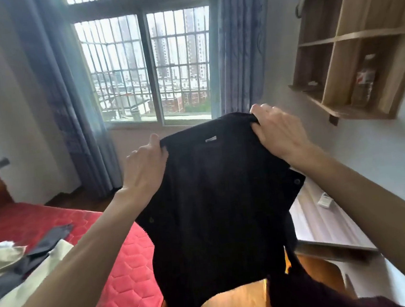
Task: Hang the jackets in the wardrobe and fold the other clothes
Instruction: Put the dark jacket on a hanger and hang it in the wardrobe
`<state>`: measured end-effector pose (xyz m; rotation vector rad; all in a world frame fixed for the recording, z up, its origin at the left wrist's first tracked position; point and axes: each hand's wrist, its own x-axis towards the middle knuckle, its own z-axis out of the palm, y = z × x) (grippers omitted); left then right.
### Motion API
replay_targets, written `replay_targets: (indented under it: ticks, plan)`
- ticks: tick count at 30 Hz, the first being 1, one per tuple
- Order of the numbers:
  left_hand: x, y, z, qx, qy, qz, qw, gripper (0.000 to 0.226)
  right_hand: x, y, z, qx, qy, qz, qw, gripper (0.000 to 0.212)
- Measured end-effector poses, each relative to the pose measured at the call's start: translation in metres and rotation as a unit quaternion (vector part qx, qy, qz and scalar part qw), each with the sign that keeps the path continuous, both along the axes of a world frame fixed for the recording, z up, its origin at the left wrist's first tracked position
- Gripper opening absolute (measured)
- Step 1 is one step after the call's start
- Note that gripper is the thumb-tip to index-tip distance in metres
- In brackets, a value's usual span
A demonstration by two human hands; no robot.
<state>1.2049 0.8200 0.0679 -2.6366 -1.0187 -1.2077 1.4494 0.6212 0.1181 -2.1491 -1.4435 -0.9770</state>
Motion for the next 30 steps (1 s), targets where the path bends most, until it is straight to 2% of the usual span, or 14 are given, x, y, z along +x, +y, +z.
replay_targets:
  ticks: [4, 8, 10, 13, 17, 21, 26, 30]
  plan:
    - [-0.064, 0.045, -0.002, -0.066, 0.017, -0.052, 0.996, 0.016, -0.04, 0.057, 0.011, -0.019, 0.163, 0.069, 0.984, 0.02]
    - [-0.137, 0.074, -0.001, -0.091, 0.052, -0.088, 0.991, 0.045, -0.072, 0.109, 0.006, -0.016, 0.263, 0.168, 0.95, 0.022]
    - [-0.165, 0.081, -0.009, -0.089, 0.054, -0.071, 0.992, 0.052, -0.092, 0.134, 0.0, -0.019, 0.284, 0.206, 0.936, 0.018]
    - [-0.204, 0.094, -0.019, -0.074, 0.043, -0.01, 0.996, 0.037, -0.12, 0.168, -0.006, -0.041, 0.298, 0.268, 0.915, 0.013]
    - [-0.26, 0.106, -0.021, -0.074, 0.005, 0.075, 0.994, 0.03, -0.157, 0.207, -0.008, -0.105, 0.326, 0.404, 0.848, 0.021]
    - [-0.317, 0.103, -0.023, -0.07, -0.029, 0.136, 0.988, 0.024, -0.197, 0.249, -0.026, -0.156, 0.352, 0.498, 0.777, 0.042]
    - [-0.387, 0.089, -0.016, -0.043, -0.026, 0.23, 0.972, 0.03, -0.265, 0.306, -0.045, -0.148, 0.363, 0.582, 0.713, 0.033]
    - [-0.439, 0.064, -0.008, -0.004, -0.025, 0.307, 0.951, 0.036, -0.326, 0.343, -0.054, -0.137, 0.357, 0.635, 0.672, 0.037]
